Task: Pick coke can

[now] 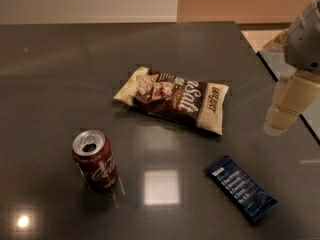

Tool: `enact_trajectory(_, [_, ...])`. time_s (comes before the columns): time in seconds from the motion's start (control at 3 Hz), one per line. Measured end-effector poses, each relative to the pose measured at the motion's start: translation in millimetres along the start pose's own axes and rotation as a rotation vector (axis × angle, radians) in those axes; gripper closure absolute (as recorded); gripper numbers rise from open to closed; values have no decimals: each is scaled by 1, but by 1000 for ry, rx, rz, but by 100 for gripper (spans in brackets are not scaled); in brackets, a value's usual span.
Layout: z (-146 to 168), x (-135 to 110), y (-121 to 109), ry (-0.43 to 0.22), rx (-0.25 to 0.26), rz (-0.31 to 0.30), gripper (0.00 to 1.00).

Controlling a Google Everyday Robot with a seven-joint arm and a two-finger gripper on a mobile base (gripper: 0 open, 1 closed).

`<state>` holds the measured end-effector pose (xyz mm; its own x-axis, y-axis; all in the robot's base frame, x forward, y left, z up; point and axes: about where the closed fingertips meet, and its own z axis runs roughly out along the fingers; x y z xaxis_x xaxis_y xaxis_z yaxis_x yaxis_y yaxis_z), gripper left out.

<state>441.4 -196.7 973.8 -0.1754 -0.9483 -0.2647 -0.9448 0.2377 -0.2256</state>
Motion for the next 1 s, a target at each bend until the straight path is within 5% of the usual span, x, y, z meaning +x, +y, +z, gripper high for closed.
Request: enact_trajectory(1.0, [60,-117,45,-406,-231,-163,0])
